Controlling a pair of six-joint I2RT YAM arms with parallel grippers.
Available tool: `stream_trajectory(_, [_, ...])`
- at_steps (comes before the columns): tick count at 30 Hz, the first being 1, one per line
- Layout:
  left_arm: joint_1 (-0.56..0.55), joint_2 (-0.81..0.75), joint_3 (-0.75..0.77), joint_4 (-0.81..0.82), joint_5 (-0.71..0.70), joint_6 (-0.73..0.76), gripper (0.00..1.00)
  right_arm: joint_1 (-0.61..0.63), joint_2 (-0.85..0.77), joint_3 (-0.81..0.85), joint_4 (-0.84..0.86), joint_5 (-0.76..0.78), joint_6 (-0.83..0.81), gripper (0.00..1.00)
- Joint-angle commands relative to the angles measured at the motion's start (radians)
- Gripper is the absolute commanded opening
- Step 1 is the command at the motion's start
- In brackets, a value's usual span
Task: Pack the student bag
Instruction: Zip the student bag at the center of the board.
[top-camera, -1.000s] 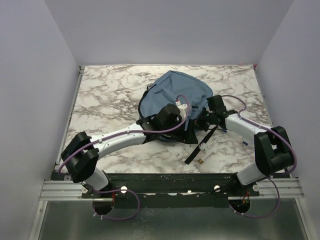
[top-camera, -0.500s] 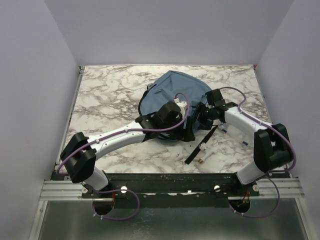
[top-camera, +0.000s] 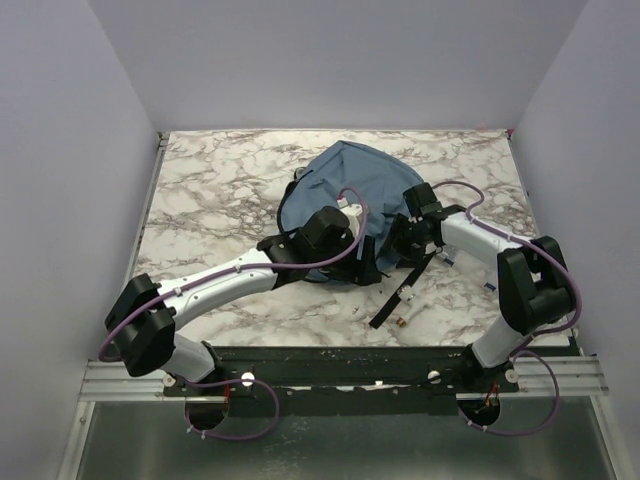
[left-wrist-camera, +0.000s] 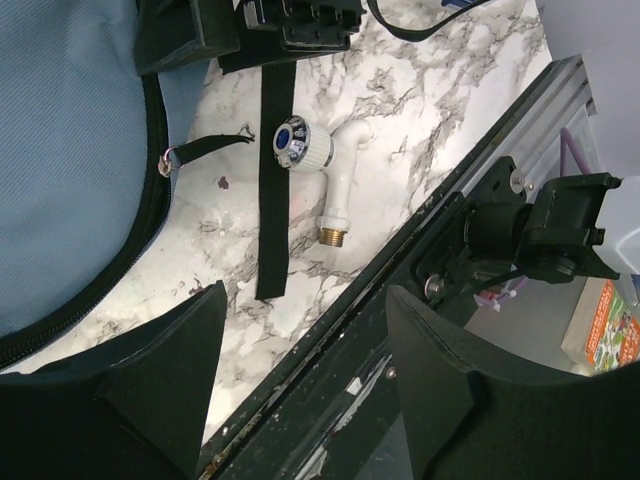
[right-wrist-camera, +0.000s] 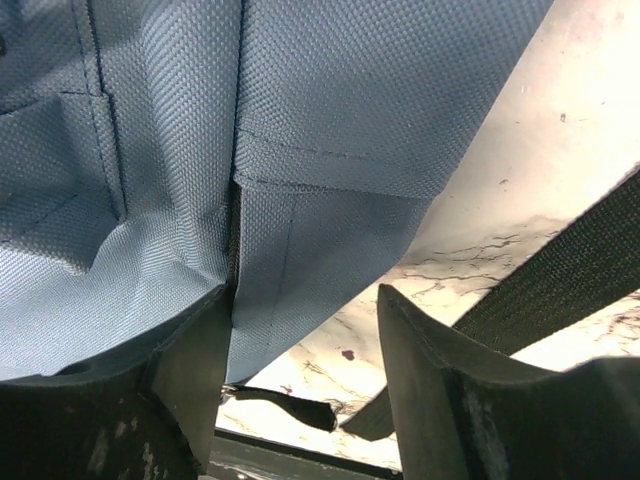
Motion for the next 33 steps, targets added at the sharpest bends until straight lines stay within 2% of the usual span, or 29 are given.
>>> stream_trajectory(1, [0.008,-0.043,-0.03,0.021,0.032,0.009,0.67,0.01,-0.006,-0.052,0.026,-0.024,0.078,0.54])
stream_trajectory(4, [0.007,-0.054,-0.057,0.052,0.051,-0.012,0.67,0.009,-0.027,-0.097,0.095,-0.057,0.154,0.39])
stream_trajectory(8, [0.007,-0.039,-0.072,0.07,0.075,-0.037,0.66,0.01,-0.095,-0.141,0.145,-0.033,0.225,0.02])
stream_trajectory(9, [0.006,-0.034,-0.076,0.078,0.078,-0.042,0.66,0.01,-0.117,-0.152,0.154,-0.026,0.242,0.01])
stream_trajectory(13, [0.0,0.002,-0.078,0.123,0.102,-0.049,0.65,0.009,-0.185,-0.176,0.183,-0.042,0.286,0.01])
stream_trajectory(16, [-0.017,0.043,-0.051,0.128,0.07,-0.034,0.65,0.008,-0.226,-0.199,0.214,-0.087,0.327,0.0])
stream_trajectory(20, [-0.022,0.115,0.03,0.041,0.012,-0.061,0.62,0.008,-0.252,-0.206,0.243,-0.143,0.365,0.01])
stream_trajectory(26, [-0.02,0.17,0.089,-0.091,-0.057,-0.32,0.64,0.008,-0.277,-0.21,0.261,-0.145,0.399,0.01])
stream_trajectory(33, [-0.001,0.2,0.072,-0.08,-0.14,-0.595,0.65,0.007,-0.314,-0.272,0.318,-0.178,0.458,0.01])
